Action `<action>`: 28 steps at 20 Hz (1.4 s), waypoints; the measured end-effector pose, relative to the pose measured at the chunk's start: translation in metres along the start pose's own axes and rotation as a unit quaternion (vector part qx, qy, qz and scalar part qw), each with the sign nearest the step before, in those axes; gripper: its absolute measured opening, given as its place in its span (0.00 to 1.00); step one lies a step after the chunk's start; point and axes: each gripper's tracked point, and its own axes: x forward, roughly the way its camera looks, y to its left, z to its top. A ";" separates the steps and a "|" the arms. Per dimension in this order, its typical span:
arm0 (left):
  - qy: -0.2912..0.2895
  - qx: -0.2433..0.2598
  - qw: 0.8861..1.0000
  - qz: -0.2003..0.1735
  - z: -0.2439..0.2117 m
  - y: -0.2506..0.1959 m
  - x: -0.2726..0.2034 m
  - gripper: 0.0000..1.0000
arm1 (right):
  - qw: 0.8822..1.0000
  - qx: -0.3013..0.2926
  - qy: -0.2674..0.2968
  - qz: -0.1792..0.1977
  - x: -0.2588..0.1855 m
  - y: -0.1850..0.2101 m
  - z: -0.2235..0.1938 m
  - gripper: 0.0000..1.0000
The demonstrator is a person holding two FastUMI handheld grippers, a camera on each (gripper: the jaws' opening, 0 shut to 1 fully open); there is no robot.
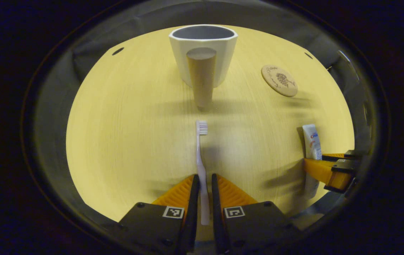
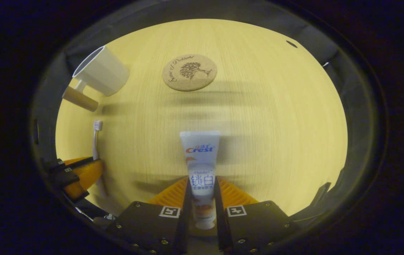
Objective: Put the toothbrush and toothpaste on the desktop into the cup, then pick up the cup and place it on the coaster on the desktop.
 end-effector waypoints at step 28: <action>-0.170 -0.065 0.982 -0.043 0.016 0.009 -0.060 0.10 | 0.977 -0.037 -0.196 0.071 -0.064 0.017 0.035 0.19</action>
